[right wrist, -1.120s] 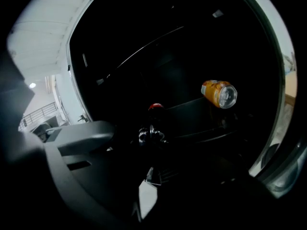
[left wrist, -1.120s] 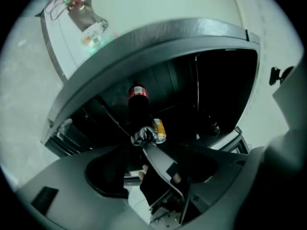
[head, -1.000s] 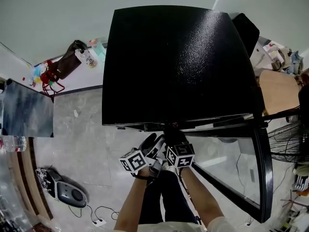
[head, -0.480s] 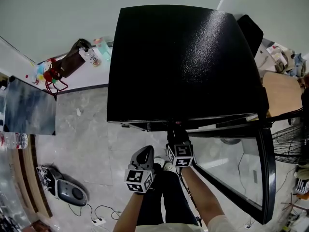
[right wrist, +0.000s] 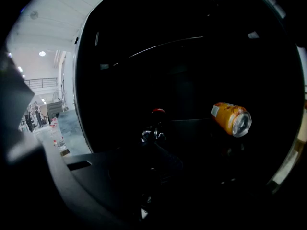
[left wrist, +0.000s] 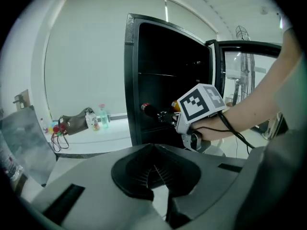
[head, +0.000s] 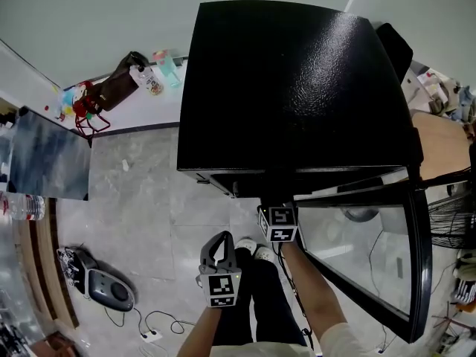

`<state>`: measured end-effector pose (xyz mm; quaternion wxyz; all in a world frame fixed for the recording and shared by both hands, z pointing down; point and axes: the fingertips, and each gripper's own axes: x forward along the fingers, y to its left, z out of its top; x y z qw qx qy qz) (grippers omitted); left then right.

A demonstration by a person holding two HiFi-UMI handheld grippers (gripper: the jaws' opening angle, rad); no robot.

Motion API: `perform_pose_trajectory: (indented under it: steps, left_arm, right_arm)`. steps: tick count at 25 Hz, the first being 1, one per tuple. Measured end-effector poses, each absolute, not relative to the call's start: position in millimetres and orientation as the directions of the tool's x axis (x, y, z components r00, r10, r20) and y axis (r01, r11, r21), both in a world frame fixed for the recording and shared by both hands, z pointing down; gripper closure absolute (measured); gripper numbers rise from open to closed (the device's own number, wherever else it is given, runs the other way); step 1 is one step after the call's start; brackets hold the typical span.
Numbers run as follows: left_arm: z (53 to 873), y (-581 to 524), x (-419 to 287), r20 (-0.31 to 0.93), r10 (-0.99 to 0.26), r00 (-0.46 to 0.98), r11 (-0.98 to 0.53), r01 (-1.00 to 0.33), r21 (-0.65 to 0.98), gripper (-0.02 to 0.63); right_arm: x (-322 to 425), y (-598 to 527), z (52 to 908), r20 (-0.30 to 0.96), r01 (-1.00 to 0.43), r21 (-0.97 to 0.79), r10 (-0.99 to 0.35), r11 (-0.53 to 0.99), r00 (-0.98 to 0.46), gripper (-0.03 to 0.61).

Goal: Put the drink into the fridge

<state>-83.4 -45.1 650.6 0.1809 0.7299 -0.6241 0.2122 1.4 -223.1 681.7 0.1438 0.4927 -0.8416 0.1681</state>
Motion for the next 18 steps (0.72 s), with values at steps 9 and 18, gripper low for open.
perform_pose_trajectory:
  steps: [9,18]
  left_arm:
    - [640,-37,-86,0.516,-0.85,0.105,-0.149,-0.988,-0.045,0.609]
    - [644,-31,-83,0.52,-0.852,0.059,-0.125,-0.988,-0.093,0.609]
  right_arm:
    - [-2,-240,684,0.412,-0.874,-0.025,-0.791,0.486,-0.451,0.584]
    - [-9,-249,684,0.415,-0.862,-0.008,-0.783,0.506,-0.463,0.584]
